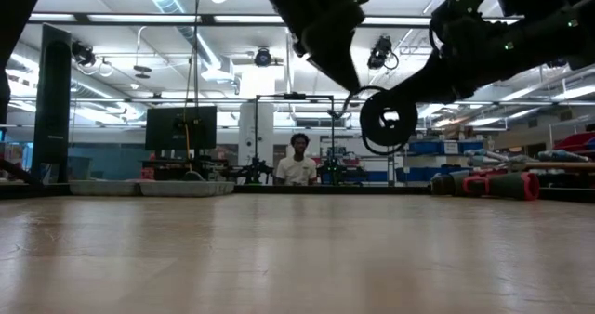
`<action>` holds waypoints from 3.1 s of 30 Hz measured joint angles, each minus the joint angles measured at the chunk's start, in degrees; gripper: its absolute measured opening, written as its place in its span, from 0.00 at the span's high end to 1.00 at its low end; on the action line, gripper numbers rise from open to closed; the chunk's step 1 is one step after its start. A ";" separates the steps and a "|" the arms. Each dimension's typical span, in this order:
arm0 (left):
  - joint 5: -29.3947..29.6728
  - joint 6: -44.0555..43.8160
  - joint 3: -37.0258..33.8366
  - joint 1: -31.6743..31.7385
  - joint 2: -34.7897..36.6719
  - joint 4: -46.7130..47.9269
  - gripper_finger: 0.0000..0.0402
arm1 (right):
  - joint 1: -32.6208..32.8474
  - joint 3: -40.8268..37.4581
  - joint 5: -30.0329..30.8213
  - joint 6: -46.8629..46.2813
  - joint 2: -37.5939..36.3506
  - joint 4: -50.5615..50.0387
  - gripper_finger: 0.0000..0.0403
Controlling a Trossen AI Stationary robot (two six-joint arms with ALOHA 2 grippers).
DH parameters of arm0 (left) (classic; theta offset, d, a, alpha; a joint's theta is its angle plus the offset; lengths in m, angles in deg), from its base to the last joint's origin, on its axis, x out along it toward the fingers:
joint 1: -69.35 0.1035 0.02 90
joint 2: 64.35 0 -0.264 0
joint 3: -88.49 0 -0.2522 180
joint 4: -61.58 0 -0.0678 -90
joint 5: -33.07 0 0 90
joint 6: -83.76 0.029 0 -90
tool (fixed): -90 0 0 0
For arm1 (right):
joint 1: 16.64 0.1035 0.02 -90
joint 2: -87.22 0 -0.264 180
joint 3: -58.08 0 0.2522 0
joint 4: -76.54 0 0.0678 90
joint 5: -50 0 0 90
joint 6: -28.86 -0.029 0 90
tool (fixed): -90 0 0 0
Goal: Coil cords
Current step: Coil the black wire on the spool
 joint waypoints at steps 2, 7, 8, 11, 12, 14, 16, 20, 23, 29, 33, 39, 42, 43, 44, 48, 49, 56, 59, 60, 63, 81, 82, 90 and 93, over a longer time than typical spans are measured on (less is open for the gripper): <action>-0.04 -0.03 -0.04 -0.07 0.00 2.63 0.79 | 0.00 0.04 0.00 -0.11 -0.03 -1.07 0.99; -0.46 -1.54 -0.04 -0.11 0.02 7.56 0.79 | 0.00 0.04 0.16 -0.22 -0.05 -2.91 0.99; -1.08 -1.90 -0.04 -0.15 0.02 7.89 0.79 | 0.00 0.07 0.18 -0.24 -0.05 -3.10 0.99; -3.89 -2.79 -0.04 -0.69 0.04 8.55 0.79 | -0.08 0.11 0.40 -0.31 -0.05 -4.13 0.99; -4.42 -2.99 -0.04 -0.99 0.04 8.79 0.79 | -0.18 0.11 0.44 -0.32 -0.07 -4.48 0.99; -4.77 -4.07 -0.04 -1.59 0.04 9.33 0.79 | -0.44 0.13 0.55 -0.31 -0.07 -4.95 0.99; -5.35 -6.89 -0.04 -2.11 0.04 9.48 0.79 | -0.57 0.13 0.63 -0.31 -0.07 -5.08 0.99; -8.74 -13.05 -0.04 -2.39 0.07 9.65 0.79 | -0.61 0.15 2.87 0.64 -0.08 -5.23 0.99; -9.55 -18.32 -0.04 -2.39 0.07 9.57 0.79 | -0.61 0.15 4.11 1.33 -0.09 -5.23 0.99; -8.72 -24.26 -0.04 -2.37 0.09 8.75 0.79 | -0.50 0.17 4.70 1.39 -2.74 -5.21 0.99; -8.05 -28.37 -0.04 -1.91 0.09 8.25 0.74 | -0.48 0.22 4.87 1.45 -4.86 -5.25 0.99; -9.40 -34.11 -0.04 -1.13 0.09 6.93 0.69 | -0.48 0.22 4.92 1.50 -4.95 -5.71 0.99; -9.60 -38.09 -0.04 -0.62 0.09 7.03 0.68 | -0.47 0.22 5.86 2.70 -4.88 -5.71 0.99; -9.61 -39.53 -0.04 -0.41 0.09 7.03 0.68 | -0.46 0.23 6.35 3.02 -4.88 -5.70 0.99; -9.64 -40.86 -0.04 -0.28 0.09 6.95 0.68 | -0.46 0.23 6.63 3.22 -4.88 -5.72 0.99; -10.77 -43.68 -0.04 0.13 0.09 5.93 0.68 | -0.46 0.24 6.82 3.45 -4.88 -5.49 0.99; -10.83 -43.81 -0.04 0.10 0.09 5.63 0.68 | -0.46 0.22 6.82 3.45 -4.88 -5.37 0.99; -11.11 -46.58 -0.04 0.40 0.09 1.64 0.68 | -0.46 0.23 6.81 3.45 -4.88 -4.78 0.99; -11.09 -46.64 -0.04 0.57 0.09 1.48 0.68 | -0.46 0.22 6.72 3.43 -4.88 -3.57 0.99; -11.11 -46.64 -0.04 0.67 0.09 1.50 0.68 | -0.46 0.22 6.59 3.43 -4.88 -3.36 0.99; -11.09 -46.66 -0.04 0.72 0.09 1.58 0.68 | -0.22 0.23 6.58 3.43 -4.88 -3.11 0.99; -11.50 -43.03 -0.04 0.76 0.09 1.91 0.91 | 0.52 0.22 6.58 3.43 -4.88 -2.58 0.99; -11.71 -42.07 -0.04 0.76 0.09 1.93 0.95 | 0.52 0.22 6.58 3.43 -4.88 -2.59 0.99; -12.18 -36.70 -0.04 0.85 0.09 4.34 0.99 | 0.52 0.22 6.54 3.43 -4.88 -2.66 0.99; -12.42 -34.20 -0.04 1.42 0.09 6.93 0.99 | 0.53 0.23 6.40 3.66 -4.86 -3.18 0.99</action>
